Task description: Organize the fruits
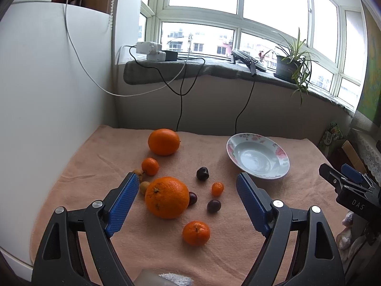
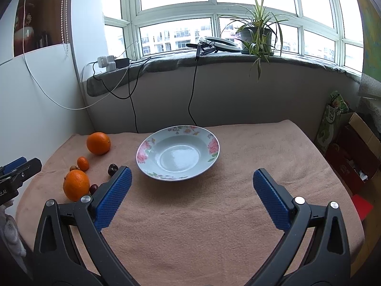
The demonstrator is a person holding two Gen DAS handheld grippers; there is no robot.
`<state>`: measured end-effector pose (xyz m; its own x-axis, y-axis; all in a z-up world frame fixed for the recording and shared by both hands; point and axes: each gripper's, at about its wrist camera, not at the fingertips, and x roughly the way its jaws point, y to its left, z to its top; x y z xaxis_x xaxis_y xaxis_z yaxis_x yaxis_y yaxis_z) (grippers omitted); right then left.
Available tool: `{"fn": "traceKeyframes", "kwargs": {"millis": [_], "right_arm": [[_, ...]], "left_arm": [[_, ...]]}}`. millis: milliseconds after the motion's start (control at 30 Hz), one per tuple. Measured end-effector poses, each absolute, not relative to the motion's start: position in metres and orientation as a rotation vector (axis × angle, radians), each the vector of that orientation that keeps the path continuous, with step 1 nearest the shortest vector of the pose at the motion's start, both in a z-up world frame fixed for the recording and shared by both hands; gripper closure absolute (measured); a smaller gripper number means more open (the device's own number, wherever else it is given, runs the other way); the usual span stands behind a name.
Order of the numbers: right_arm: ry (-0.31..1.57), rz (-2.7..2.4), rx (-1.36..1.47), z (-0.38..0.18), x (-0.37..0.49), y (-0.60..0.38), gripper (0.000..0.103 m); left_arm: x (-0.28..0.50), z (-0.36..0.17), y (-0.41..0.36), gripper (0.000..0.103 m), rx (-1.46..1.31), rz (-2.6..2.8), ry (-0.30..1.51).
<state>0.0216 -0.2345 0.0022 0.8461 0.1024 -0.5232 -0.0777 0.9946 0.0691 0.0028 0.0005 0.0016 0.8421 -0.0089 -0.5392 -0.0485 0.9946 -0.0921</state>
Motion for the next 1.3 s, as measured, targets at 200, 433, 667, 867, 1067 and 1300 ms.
{"fn": "traceKeyframes", "kwargs": {"millis": [200,433,667,867,1067,1300], "right_arm": [[0.560,0.097,0.050,0.0034,0.0212,-0.2340,0.000],[0.562,0.097,0.050,0.0035,0.0214,-0.2341,0.000],[0.563,0.100,0.051,0.0030,0.0216,-0.2339,0.000],[0.566,0.102,0.049,0.0023,0.0221,-0.2323,0.000],[0.571,0.106,0.052,0.0016,0.0231,-0.2318,0.000],[0.585,0.113,0.052,-0.0012,0.0272,-0.2302,0.000]], "left_arm": [[0.0024,0.0027,0.0002,0.019,-0.103,0.022,0.569],[0.0024,0.0026,0.0001,0.019,-0.102,0.021,0.569],[0.0025,0.0027,-0.0001,0.019,-0.104,0.022,0.570],[0.0026,0.0026,0.0000,0.019,-0.103,0.022,0.570],[0.0028,0.0015,0.0004,0.019,-0.104,0.022,0.573],[0.0036,0.0008,0.0010,0.019,-0.106,0.022,0.576]]}}
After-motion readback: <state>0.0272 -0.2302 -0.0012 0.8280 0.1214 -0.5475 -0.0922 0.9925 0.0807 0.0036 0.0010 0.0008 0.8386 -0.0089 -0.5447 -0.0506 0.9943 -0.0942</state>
